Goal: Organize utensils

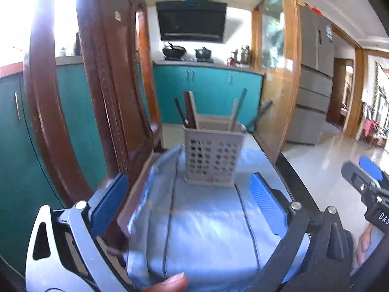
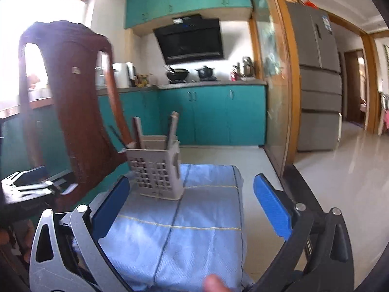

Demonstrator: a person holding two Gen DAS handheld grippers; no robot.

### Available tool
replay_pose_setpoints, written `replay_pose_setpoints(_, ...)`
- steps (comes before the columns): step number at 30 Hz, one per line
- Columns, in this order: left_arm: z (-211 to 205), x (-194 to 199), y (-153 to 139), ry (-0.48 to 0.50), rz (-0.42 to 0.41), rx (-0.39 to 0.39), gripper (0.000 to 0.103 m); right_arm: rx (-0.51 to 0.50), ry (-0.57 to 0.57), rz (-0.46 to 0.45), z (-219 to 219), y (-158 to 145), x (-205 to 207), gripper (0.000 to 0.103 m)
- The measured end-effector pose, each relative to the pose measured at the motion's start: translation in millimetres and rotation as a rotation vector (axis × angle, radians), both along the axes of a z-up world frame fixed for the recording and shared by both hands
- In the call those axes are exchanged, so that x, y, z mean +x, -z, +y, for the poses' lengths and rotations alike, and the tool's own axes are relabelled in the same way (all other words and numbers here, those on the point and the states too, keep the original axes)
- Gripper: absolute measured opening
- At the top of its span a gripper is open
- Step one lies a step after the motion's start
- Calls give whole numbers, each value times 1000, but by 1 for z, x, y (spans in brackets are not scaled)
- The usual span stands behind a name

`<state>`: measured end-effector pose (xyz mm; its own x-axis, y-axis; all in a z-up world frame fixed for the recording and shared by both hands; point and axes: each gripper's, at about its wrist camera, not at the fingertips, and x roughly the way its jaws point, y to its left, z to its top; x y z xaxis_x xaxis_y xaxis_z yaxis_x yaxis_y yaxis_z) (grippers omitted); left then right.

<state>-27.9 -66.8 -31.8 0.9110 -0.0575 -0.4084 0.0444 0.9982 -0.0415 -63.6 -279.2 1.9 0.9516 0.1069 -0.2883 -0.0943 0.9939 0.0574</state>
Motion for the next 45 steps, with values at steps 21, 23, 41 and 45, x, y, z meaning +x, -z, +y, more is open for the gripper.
replay_pose_setpoints(21,-21,-66,-47,38,-89,115,99,-55,13,-119,16,-37,-55,100)
replay_pose_setpoints(23,-21,-67,-48,35,-92,115,99,-56,12,-122,16,-38,-56,100)
replay_pose_setpoints(41,-14,-67,-48,35,-85,97,99,-79,-8,-136,25,-41,-63,100)
replay_pose_setpoints(45,-15,-67,-48,40,-84,95,99,-82,-9,-137,26,-42,-63,100)
